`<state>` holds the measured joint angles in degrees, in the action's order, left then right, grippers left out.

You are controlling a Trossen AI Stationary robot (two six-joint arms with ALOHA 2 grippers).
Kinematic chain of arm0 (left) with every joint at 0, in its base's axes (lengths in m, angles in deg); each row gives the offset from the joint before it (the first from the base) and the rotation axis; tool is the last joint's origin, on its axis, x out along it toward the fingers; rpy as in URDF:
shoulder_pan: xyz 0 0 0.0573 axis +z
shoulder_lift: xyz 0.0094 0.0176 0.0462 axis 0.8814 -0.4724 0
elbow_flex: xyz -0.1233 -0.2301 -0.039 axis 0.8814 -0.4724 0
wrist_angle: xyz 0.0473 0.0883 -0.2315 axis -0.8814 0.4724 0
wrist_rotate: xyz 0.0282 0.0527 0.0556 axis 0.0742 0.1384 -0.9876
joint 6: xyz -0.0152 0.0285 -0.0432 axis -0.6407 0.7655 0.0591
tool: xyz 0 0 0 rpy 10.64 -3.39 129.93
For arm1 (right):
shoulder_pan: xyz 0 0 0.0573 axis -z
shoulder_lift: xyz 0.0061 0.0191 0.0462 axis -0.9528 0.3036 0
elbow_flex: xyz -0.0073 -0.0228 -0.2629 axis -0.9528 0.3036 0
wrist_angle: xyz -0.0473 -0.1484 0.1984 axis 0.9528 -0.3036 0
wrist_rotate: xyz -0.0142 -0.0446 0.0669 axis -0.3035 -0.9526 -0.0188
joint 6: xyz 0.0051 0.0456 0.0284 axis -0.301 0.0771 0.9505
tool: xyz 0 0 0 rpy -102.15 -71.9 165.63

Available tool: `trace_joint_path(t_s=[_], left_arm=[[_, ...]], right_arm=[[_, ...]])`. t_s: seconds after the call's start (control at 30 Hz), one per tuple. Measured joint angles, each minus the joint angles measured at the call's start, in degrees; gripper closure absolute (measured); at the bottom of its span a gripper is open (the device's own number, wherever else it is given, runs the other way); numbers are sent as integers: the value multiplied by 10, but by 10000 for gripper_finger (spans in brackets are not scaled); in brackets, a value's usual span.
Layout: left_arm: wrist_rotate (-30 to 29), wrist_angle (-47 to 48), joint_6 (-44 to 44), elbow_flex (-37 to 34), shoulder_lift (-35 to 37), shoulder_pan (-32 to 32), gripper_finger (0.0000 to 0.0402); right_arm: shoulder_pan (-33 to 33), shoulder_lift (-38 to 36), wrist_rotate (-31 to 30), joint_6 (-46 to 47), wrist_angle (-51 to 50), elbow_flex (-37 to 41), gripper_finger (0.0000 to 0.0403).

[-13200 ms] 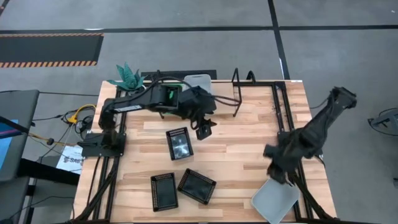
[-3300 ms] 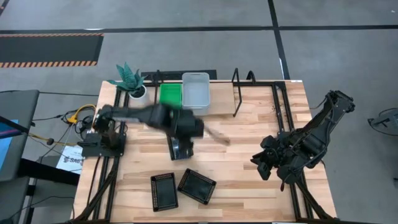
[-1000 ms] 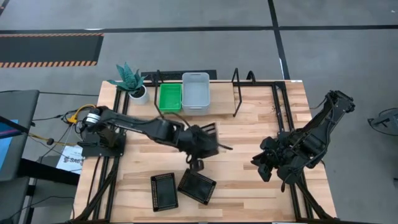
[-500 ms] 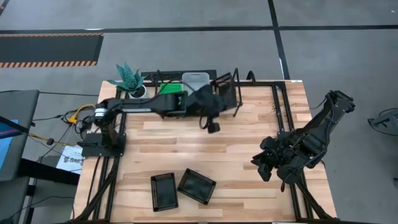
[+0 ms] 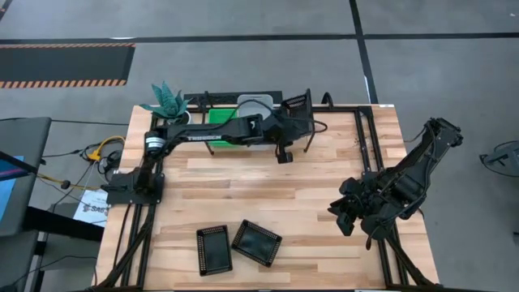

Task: Stack baskets on shelf by color
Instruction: Put the top black bin on the shelf

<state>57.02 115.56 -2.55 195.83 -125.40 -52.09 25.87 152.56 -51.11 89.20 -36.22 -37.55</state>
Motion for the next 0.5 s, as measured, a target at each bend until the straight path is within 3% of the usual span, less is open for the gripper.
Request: trace_joint_path(t_s=[0.5], left_arm=[[-10, 43, 11, 0, -72, 11, 401]], right_arm=[[0, 0, 2, 5, 0, 0, 285]])
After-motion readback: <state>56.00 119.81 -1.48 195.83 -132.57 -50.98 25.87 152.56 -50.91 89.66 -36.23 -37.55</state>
